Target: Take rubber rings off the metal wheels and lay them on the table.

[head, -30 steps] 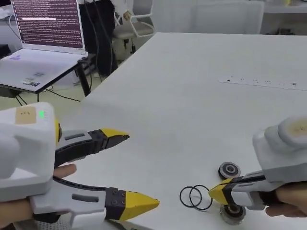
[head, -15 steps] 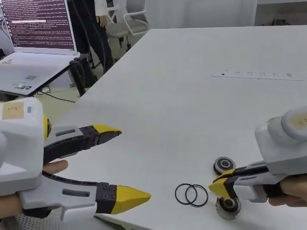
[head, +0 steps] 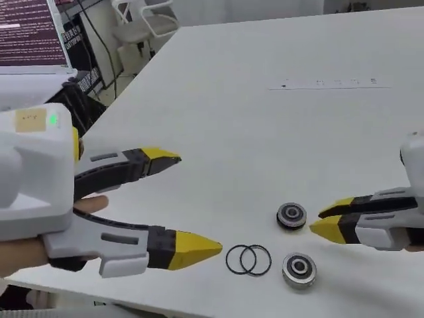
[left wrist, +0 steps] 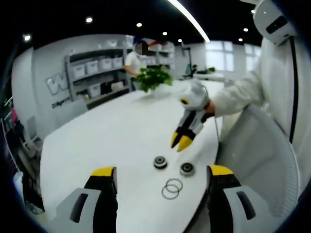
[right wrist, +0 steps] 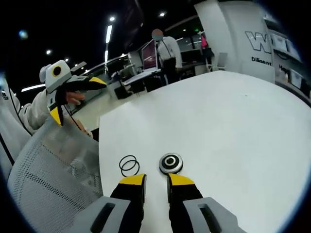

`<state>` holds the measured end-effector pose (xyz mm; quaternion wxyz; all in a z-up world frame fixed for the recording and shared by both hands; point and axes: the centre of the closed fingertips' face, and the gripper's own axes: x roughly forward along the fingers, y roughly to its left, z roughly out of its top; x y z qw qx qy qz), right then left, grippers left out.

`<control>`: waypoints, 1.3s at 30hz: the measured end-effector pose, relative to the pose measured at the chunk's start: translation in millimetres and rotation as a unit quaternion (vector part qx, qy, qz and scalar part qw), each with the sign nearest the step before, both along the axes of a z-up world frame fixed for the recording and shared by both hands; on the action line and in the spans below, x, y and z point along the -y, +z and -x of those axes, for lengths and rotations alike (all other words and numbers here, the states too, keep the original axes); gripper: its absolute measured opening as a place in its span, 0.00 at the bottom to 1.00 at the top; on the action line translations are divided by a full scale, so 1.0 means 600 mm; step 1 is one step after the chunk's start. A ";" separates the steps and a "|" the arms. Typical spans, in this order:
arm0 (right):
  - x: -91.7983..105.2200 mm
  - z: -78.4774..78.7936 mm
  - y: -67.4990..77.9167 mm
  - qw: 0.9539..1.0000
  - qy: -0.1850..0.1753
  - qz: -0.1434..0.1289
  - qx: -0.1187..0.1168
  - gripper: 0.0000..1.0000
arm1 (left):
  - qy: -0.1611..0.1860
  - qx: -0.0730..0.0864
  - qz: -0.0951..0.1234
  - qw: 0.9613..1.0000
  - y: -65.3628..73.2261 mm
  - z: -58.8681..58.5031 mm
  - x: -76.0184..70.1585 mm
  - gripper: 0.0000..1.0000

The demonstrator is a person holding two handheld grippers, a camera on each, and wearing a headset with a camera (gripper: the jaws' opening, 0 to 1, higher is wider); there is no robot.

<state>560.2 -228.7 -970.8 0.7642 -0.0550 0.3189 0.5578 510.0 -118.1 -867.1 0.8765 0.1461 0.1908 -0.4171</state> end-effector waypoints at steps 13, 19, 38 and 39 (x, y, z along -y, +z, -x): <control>0.026 -0.005 0.008 0.999 -0.045 -0.010 -0.001 0.17 | -0.076 0.013 -0.004 0.997 0.013 -0.046 0.048 0.73; 0.032 0.003 0.020 0.999 -0.048 -0.012 0.004 0.18 | -0.104 0.019 0.010 0.994 0.018 -0.057 0.067 0.72; 0.039 -0.006 -0.003 0.998 -0.054 0.007 -0.005 0.19 | -0.186 -0.008 0.016 0.982 -0.039 -0.086 0.112 0.63; 0.035 -0.008 -0.004 0.999 -0.051 0.006 -0.005 0.20 | -0.193 -0.008 0.011 0.981 -0.047 -0.087 0.115 0.62</control>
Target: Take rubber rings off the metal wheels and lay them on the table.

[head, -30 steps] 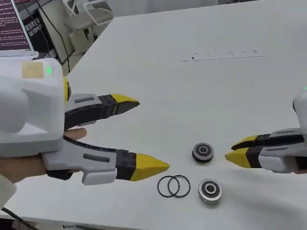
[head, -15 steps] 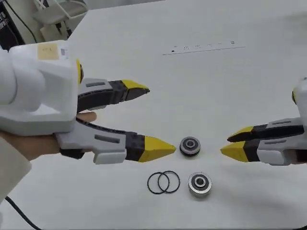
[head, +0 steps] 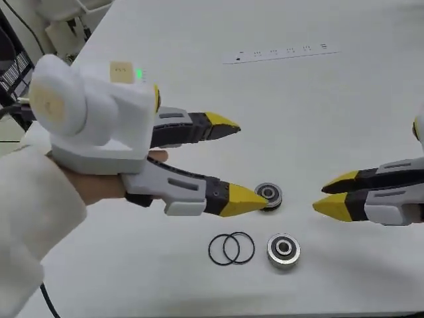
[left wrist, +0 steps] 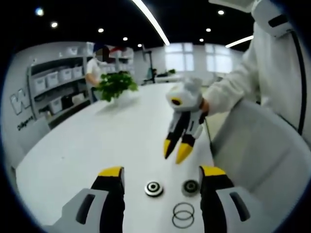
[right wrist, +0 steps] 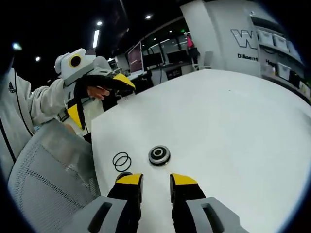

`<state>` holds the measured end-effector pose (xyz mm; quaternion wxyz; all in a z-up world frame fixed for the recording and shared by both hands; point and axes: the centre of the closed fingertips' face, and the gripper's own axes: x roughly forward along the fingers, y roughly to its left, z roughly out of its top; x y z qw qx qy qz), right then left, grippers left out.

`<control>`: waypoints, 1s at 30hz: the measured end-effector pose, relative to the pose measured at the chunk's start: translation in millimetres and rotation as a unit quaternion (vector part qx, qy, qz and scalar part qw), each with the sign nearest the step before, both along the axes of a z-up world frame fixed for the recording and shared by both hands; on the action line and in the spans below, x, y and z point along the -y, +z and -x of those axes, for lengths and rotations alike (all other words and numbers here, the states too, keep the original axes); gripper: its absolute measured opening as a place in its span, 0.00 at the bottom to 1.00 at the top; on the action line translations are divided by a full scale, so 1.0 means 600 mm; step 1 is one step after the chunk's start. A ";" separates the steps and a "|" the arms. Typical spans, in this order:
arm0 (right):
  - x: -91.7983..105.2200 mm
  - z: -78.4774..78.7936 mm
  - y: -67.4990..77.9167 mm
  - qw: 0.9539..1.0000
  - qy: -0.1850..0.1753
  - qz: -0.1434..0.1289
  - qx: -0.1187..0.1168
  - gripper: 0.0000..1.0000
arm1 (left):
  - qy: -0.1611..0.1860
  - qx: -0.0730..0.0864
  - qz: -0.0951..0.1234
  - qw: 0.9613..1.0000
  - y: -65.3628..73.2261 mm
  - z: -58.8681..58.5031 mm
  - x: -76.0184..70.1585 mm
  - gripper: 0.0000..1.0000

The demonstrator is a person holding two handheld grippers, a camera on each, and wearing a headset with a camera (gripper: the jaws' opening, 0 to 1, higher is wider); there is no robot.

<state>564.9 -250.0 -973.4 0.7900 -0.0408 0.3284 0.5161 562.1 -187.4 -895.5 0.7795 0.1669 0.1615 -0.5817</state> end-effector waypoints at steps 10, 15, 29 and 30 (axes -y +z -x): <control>-0.013 -0.013 -0.015 1.000 0.020 0.001 -0.003 0.21 | -0.005 -0.015 -0.004 1.000 -0.064 -0.029 0.008 0.49; -0.015 -0.020 -0.028 1.000 0.029 0.003 -0.005 0.22 | 0.014 -0.020 0.004 1.000 -0.086 -0.051 0.008 0.43; -0.039 -0.031 -0.048 0.998 0.059 0.005 0.006 0.21 | -0.017 -0.033 0.001 0.999 -0.129 -0.055 0.034 0.31; -0.042 -0.032 -0.050 0.998 0.062 0.006 0.009 0.21 | -0.018 -0.035 -0.003 0.999 -0.134 -0.056 0.035 0.30</control>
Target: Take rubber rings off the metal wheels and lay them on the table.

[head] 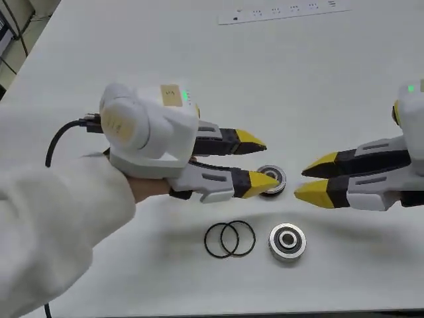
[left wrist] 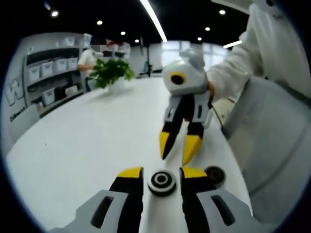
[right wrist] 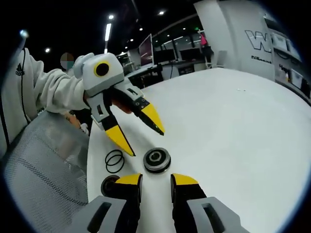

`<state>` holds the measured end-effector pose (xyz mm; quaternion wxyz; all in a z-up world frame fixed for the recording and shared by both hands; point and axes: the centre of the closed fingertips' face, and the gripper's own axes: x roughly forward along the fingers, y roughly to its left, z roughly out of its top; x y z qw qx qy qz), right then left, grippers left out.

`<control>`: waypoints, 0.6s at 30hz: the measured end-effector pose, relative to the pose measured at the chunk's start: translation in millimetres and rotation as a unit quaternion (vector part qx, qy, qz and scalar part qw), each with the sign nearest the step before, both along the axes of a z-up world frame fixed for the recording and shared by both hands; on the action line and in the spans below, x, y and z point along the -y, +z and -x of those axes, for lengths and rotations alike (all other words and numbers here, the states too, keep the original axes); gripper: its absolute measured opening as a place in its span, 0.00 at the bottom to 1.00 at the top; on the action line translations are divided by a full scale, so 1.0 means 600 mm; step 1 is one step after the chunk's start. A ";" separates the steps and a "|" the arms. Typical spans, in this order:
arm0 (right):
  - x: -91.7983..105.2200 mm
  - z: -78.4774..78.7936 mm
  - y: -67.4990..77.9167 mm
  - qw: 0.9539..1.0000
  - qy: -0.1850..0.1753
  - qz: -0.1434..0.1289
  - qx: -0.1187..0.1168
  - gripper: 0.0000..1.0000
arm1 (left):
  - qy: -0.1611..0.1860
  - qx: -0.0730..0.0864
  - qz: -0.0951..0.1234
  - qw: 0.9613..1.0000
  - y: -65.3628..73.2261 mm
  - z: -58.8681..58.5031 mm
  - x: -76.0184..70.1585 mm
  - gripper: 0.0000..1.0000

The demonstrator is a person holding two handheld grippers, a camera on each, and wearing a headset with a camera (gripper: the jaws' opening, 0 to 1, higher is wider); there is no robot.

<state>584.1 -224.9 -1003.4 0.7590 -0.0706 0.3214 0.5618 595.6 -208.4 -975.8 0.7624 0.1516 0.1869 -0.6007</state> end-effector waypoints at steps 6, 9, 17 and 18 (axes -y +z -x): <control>-0.011 -0.003 -0.006 1.000 0.014 0.003 0.014 0.21 | -0.001 -0.008 -0.013 1.000 -0.024 0.000 0.000 0.27; -0.014 -0.004 -0.011 1.000 0.021 0.008 0.021 0.21 | 0.002 -0.011 -0.024 1.000 -0.036 -0.001 -0.002 0.24; -0.026 -0.003 -0.015 0.999 0.035 0.011 0.035 0.24 | -0.001 -0.010 -0.026 1.000 -0.041 -0.004 -0.002 0.19; -0.027 -0.003 -0.016 0.999 0.036 0.011 0.037 0.24 | -0.002 -0.010 -0.026 1.000 -0.042 -0.005 -0.001 0.18</control>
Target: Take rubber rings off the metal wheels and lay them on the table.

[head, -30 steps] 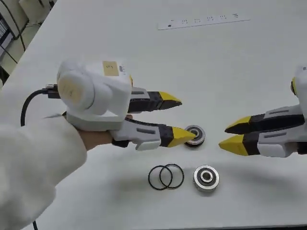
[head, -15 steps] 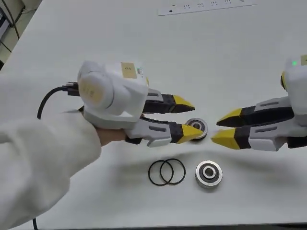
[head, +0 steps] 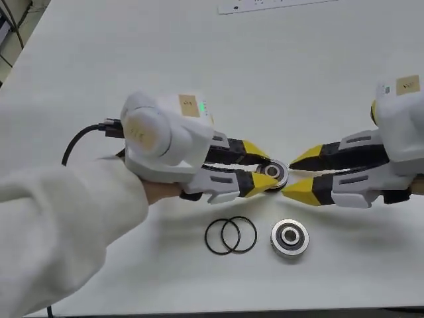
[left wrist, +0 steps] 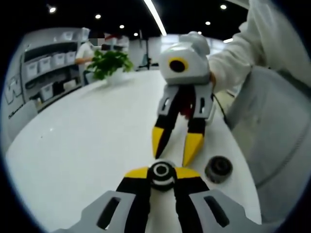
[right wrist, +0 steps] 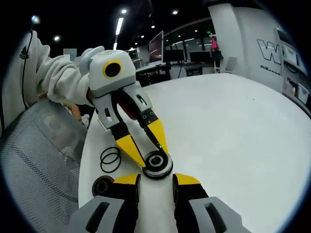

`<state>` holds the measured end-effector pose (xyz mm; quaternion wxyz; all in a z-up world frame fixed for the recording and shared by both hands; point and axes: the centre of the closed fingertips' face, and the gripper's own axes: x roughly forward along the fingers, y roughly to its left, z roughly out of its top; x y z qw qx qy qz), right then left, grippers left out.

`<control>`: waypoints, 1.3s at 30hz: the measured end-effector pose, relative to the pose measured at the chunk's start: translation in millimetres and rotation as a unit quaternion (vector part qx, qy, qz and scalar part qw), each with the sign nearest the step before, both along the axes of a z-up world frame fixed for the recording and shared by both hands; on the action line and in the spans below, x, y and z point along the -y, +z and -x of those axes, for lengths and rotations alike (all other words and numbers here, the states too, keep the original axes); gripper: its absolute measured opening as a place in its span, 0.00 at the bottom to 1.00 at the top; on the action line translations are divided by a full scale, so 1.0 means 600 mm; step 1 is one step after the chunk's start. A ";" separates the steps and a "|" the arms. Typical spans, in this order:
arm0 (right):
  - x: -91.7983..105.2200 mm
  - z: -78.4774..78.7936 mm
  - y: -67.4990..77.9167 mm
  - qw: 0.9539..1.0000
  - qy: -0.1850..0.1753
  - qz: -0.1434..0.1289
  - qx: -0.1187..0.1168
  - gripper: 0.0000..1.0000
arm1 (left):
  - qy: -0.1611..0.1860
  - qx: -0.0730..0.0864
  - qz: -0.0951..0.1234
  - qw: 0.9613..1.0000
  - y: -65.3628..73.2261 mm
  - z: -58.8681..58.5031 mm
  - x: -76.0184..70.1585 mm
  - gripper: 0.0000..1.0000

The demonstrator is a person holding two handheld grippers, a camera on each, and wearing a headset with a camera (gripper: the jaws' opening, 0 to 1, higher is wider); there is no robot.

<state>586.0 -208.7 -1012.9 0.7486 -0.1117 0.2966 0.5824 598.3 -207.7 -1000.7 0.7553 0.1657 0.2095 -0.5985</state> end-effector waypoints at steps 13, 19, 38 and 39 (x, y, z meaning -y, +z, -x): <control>-0.014 -0.005 -0.004 0.999 0.011 0.007 0.036 0.26 | -0.001 0.012 -0.005 1.000 -0.003 0.000 0.001 0.15; -0.013 -0.004 -0.003 0.998 0.024 0.010 0.052 0.22 | -0.002 0.014 -0.004 1.000 -0.002 -0.001 0.003 0.14; -0.001 -0.002 -0.002 0.997 0.040 0.021 0.057 0.15 | 0.003 0.014 -0.001 1.000 -0.001 -0.001 0.006 0.14; 0.000 -0.002 -0.002 0.997 0.040 0.021 0.055 0.14 | 0.003 0.014 -0.001 1.000 -0.001 -0.001 0.005 0.14</control>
